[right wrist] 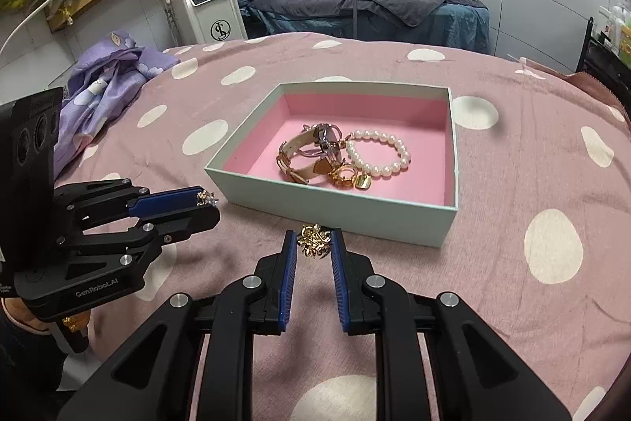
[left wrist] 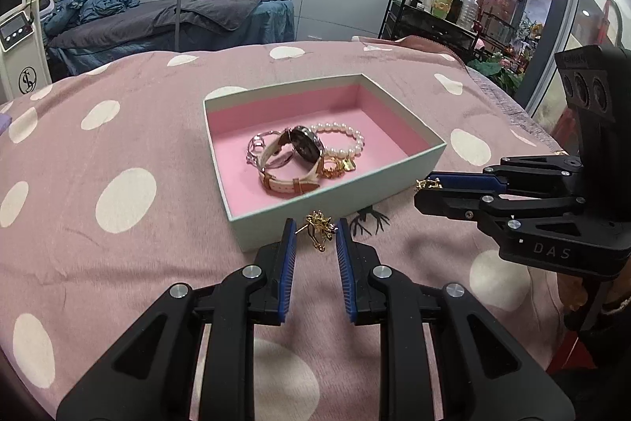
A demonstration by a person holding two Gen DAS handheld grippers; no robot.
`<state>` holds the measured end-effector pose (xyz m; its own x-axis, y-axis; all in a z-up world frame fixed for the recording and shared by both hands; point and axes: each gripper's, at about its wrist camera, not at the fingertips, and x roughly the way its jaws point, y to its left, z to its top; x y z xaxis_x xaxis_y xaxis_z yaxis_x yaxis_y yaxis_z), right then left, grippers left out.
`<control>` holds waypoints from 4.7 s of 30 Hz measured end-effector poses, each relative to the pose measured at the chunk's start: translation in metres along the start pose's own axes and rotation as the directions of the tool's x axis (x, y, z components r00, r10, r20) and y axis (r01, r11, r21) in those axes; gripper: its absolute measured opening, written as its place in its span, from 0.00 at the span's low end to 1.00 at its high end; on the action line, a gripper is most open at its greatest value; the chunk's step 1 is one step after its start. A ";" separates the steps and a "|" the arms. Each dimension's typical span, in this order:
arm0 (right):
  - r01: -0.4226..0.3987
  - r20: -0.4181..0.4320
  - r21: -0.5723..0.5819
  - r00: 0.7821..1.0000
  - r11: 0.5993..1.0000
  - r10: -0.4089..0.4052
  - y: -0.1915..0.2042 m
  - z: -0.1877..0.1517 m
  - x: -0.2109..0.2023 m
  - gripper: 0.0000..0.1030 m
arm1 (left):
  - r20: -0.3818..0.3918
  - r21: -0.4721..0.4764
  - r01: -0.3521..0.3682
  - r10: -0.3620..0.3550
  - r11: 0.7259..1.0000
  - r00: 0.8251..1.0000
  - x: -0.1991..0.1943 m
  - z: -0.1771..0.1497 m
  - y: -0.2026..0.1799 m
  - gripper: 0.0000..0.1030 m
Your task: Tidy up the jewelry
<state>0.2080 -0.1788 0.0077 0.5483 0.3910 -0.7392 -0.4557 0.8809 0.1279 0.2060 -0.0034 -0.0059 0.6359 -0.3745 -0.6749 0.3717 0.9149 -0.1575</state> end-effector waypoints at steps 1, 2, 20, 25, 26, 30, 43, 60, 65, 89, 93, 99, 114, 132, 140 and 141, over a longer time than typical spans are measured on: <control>-0.003 0.005 -0.002 1.000 1.000 0.003 -0.001 0.003 -0.001 0.17 | -0.001 0.000 0.003 -0.003 1.000 1.000 0.002 0.006 0.003 0.20; -0.009 0.009 -0.003 1.000 1.000 0.009 -0.002 0.008 -0.001 0.17 | -0.004 0.000 0.004 -0.004 1.000 1.000 0.005 0.012 0.005 0.20; 0.100 -0.061 -0.040 0.993 0.994 -0.103 -0.029 0.065 0.058 0.17 | -0.141 -0.133 -0.020 0.001 0.991 0.990 0.099 0.096 0.059 0.20; 0.119 -0.089 -0.044 0.988 0.992 -0.122 -0.032 0.068 0.073 0.17 | -0.174 -0.126 -0.035 0.013 0.991 0.985 0.117 0.101 0.057 0.20; 0.120 -0.092 -0.043 0.988 0.992 -0.124 -0.033 0.068 0.075 0.17 | -0.180 -0.125 -0.036 0.013 0.992 0.984 0.120 0.101 0.057 0.20; 0.124 -0.100 -0.043 0.987 0.991 -0.127 -0.033 0.068 0.080 0.17 | -0.196 -0.125 -0.042 0.016 0.991 0.980 0.129 0.100 0.057 0.20; 0.156 -0.100 -0.096 0.981 0.983 -0.166 -0.026 0.065 0.086 0.17 | -0.194 -0.083 -0.072 0.055 0.994 0.979 0.131 0.103 0.048 0.23; 0.266 0.063 -0.108 0.964 0.958 -0.260 -0.019 0.046 0.027 0.61 | 0.070 -0.113 -0.218 0.226 0.969 0.972 0.038 0.089 0.050 0.88; 0.282 0.133 -0.068 0.953 0.957 -0.271 -0.016 0.027 -0.001 0.79 | 0.122 -0.123 -0.255 0.269 0.959 0.955 0.006 0.054 0.047 0.93; 0.288 0.372 0.041 0.884 0.957 -0.282 0.023 -0.099 -0.098 0.94 | 0.311 -0.126 -0.301 0.326 0.945 0.893 -0.108 -0.102 -0.045 0.94; 0.310 0.386 0.041 0.872 0.950 -0.302 0.028 -0.113 -0.107 0.94 | 0.316 -0.139 -0.321 0.349 0.937 0.882 -0.118 -0.119 -0.049 0.94; 0.313 0.408 0.038 0.862 0.949 -0.301 0.035 -0.124 -0.117 0.94 | 0.336 -0.162 -0.327 0.364 0.931 0.869 -0.129 -0.133 -0.052 0.94; 0.311 0.424 0.042 0.855 0.949 -0.299 0.040 -0.129 -0.126 0.94 | 0.376 -0.150 -0.345 0.376 0.927 0.847 -0.134 -0.132 -0.065 0.94; 0.317 0.425 0.047 0.852 0.947 -0.306 0.039 -0.130 -0.128 0.94 | 0.396 -0.133 -0.365 0.386 0.922 0.833 -0.137 -0.132 -0.070 0.94; 0.316 0.425 0.048 0.852 0.947 -0.306 0.039 -0.131 -0.128 0.94 | 0.394 -0.134 -0.363 0.385 0.922 0.834 -0.138 -0.132 -0.070 0.94; 0.317 0.426 0.048 0.851 0.947 -0.306 0.039 -0.130 -0.128 0.94 | 0.395 -0.133 -0.363 0.385 0.922 0.834 -0.138 -0.132 -0.070 0.94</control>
<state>0.0285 -0.2291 0.0214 0.9050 0.1764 -0.3871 -0.2241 0.9712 -0.0814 0.0031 0.0044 0.0029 0.9406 -0.0194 -0.3390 0.0218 0.9998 0.0034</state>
